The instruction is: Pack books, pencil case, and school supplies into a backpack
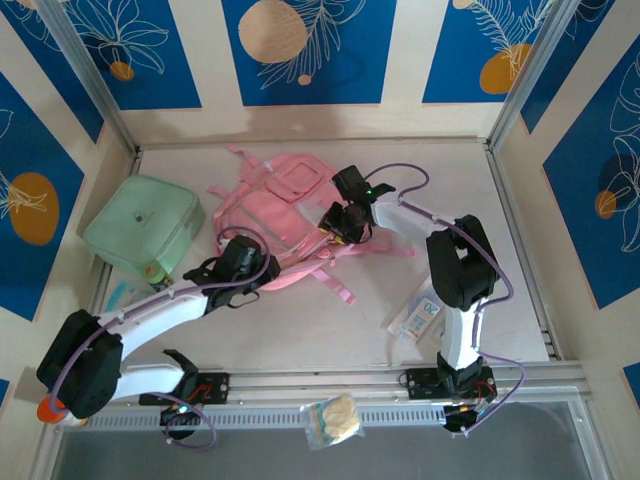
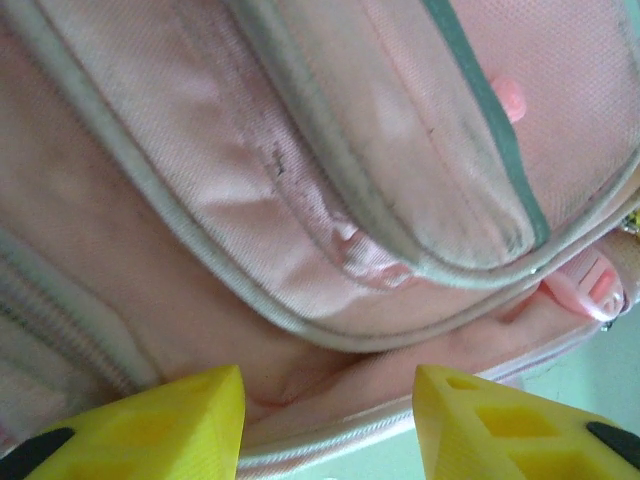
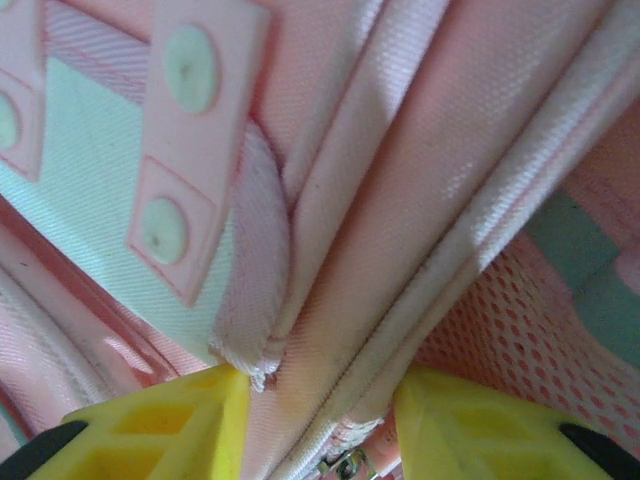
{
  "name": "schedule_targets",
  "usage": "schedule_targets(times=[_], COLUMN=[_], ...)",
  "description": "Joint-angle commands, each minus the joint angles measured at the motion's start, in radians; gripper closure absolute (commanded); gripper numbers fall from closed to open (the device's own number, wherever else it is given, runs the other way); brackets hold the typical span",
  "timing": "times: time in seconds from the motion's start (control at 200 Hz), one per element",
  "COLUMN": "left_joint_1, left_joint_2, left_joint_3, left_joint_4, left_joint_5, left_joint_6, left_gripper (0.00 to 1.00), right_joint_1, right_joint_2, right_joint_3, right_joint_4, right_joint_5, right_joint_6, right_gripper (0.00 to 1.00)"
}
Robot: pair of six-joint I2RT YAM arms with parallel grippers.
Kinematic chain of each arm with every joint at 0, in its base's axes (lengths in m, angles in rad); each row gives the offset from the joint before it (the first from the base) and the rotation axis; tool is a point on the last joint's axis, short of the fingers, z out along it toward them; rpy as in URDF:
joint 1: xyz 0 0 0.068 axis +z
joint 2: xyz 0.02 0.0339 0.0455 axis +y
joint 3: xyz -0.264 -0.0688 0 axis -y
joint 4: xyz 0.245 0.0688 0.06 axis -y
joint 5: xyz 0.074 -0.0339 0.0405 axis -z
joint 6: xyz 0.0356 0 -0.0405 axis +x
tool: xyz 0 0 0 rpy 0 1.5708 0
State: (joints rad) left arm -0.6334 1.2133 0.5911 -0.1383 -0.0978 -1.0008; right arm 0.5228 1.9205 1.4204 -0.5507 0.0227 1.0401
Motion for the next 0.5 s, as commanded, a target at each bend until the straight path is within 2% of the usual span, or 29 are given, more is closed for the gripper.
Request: schedule_targets(times=[0.0,0.09,0.185,0.28,0.375,0.495], left_joint_1=[0.007,0.012,0.016,0.020,0.020,0.029], left_joint_2=[0.009,0.011,0.005,0.018,0.031,0.056], left_joint_3=[-0.049,-0.071,-0.096,-0.096,-0.102,-0.119], left_joint_4=[-0.051,-0.044,-0.020,-0.016,-0.005,0.025], left_joint_5=[-0.006,-0.029,-0.037,-0.028,-0.035,-0.042], left_joint_6=[-0.016,-0.010,-0.007,-0.005,-0.005,-0.002], left_gripper=[0.52,0.53,0.53,0.53,0.54,0.54], right_joint_1=[-0.023,-0.047,-0.080,-0.086,-0.077,-0.092], right_joint_2=[-0.013,-0.035,0.005,0.067,0.096,0.093], right_joint_3=[0.004,-0.011,0.021,0.063,0.092,0.090], right_joint_4=[-0.025,-0.038,-0.052,-0.042,-0.039,-0.023], right_joint_5=[0.036,0.059,0.044,0.007,0.037,0.001], right_joint_6=[-0.018,-0.017,-0.027,-0.042,-0.063,-0.075], right_gripper=[0.49,0.46,0.47,0.55,0.60,0.78])
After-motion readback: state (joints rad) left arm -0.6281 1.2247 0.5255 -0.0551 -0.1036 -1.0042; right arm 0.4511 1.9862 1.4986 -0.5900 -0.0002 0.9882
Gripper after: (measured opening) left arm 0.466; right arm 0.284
